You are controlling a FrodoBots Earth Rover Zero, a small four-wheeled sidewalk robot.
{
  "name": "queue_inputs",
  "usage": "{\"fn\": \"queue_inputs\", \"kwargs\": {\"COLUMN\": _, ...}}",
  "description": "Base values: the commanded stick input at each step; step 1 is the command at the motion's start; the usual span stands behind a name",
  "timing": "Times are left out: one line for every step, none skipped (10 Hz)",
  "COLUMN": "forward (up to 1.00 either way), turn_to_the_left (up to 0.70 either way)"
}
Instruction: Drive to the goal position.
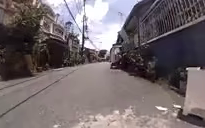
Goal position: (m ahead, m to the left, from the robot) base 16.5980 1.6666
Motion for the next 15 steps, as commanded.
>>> {"fn": "queue_inputs", "kwargs": {"forward": 0.7, "turn_to_the_left": 0.0}}
{"fn": "queue_inputs", "kwargs": {"forward": 0.7, "turn_to_the_left": 0.0}}
{"fn": "queue_inputs", "kwargs": {"forward": 0.7, "turn_to_the_left": 0.0}}
{"fn": "queue_inputs", "kwargs": {"forward": 0.7, "turn_to_the_left": 0.0}}
{"fn": "queue_inputs", "kwargs": {"forward": 0.7, "turn_to_the_left": 0.0}}
{"fn": "queue_inputs", "kwargs": {"forward": 0.7, "turn_to_the_left": 0.0}}
{"fn": "queue_inputs", "kwargs": {"forward": 0.7, "turn_to_the_left": 0.0}}
{"fn": "queue_inputs", "kwargs": {"forward": 0.7, "turn_to_the_left": 0.0}}
{"fn": "queue_inputs", "kwargs": {"forward": 0.7, "turn_to_the_left": 0.0}}
{"fn": "queue_inputs", "kwargs": {"forward": 0.7, "turn_to_the_left": 0.0}}
{"fn": "queue_inputs", "kwargs": {"forward": 0.7, "turn_to_the_left": 0.0}}
{"fn": "queue_inputs", "kwargs": {"forward": 0.7, "turn_to_the_left": 0.0}}
{"fn": "queue_inputs", "kwargs": {"forward": 0.7, "turn_to_the_left": 0.0}}
{"fn": "queue_inputs", "kwargs": {"forward": 0.7, "turn_to_the_left": 0.0}}
{"fn": "queue_inputs", "kwargs": {"forward": 0.7, "turn_to_the_left": 0.0}}
